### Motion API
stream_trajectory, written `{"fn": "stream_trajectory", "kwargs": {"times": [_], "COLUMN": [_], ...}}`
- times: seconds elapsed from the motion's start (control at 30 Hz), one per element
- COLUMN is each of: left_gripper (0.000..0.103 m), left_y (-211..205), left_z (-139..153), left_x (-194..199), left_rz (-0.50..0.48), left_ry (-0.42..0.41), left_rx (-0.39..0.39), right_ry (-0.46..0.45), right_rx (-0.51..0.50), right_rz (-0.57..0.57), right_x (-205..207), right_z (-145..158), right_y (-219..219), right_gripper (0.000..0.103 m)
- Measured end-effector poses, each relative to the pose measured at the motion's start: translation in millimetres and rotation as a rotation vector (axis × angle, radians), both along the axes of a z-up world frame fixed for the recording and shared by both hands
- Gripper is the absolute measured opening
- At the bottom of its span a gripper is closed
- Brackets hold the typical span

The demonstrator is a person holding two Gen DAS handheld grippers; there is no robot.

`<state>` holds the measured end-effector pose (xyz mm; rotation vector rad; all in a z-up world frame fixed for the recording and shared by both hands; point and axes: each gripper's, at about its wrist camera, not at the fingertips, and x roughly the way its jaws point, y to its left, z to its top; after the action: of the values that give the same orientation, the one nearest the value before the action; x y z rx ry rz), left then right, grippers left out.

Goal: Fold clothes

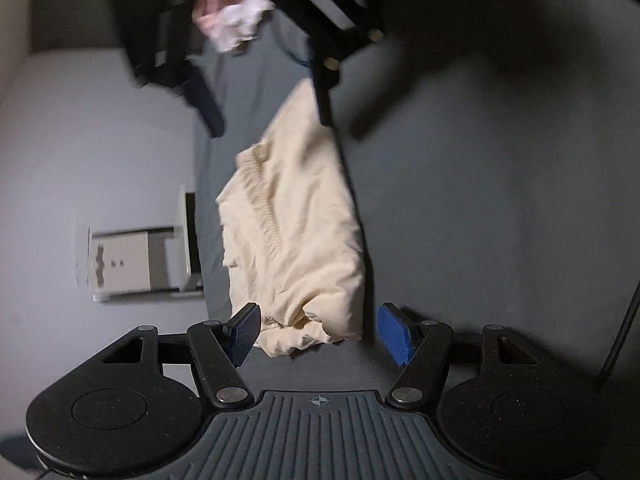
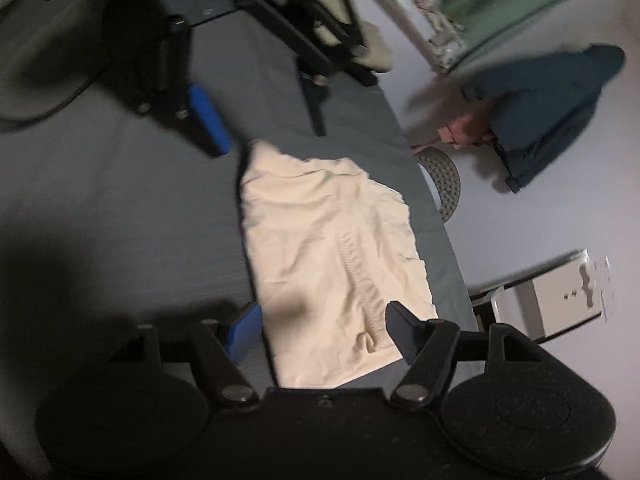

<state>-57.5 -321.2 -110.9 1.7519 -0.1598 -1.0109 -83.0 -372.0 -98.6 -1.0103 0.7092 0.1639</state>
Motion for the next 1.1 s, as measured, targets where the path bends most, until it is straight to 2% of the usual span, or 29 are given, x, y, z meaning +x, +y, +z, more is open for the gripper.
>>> {"fn": "stream_trajectory", "kwargs": {"times": [0.13, 0.43, 0.53, 0.6, 0.97, 1.1], "left_gripper": [0.066, 0.066, 0.065, 0.065, 0.065, 0.065], "left_y": [-9.6, -31.2, -35.3, -39.8, -50.4, -49.2], "left_z": [-8.3, -19.5, -22.8, -24.0, -25.9, -22.3], "left_x": [2.7, 14.7, 17.7, 18.9, 26.0, 26.4], "left_rz": [-0.01, 0.011, 0.015, 0.024, 0.094, 0.107], "left_ry": [-0.011, -0.054, -0.07, -0.067, -0.024, -0.017], "left_rx": [0.043, 0.023, 0.019, 0.015, -0.003, -0.003], "right_ry": [0.026, 0.034, 0.014, -0.007, -0.054, -0.072], "right_rx": [-0.071, -0.194, -0.247, -0.274, -0.302, -0.29], "right_rz": [0.005, 0.024, 0.044, 0.057, 0.045, 0.027], "right_x": [-4.8, -11.1, -15.1, -16.1, -11.4, -9.5], "right_z": [-11.8, -26.2, -32.2, -35.6, -41.0, -40.2], "right_y": [2.5, 3.0, 3.9, 4.2, 4.5, 2.4], "right_gripper": [0.067, 0.071, 0.074, 0.082, 0.086, 0.091]}}
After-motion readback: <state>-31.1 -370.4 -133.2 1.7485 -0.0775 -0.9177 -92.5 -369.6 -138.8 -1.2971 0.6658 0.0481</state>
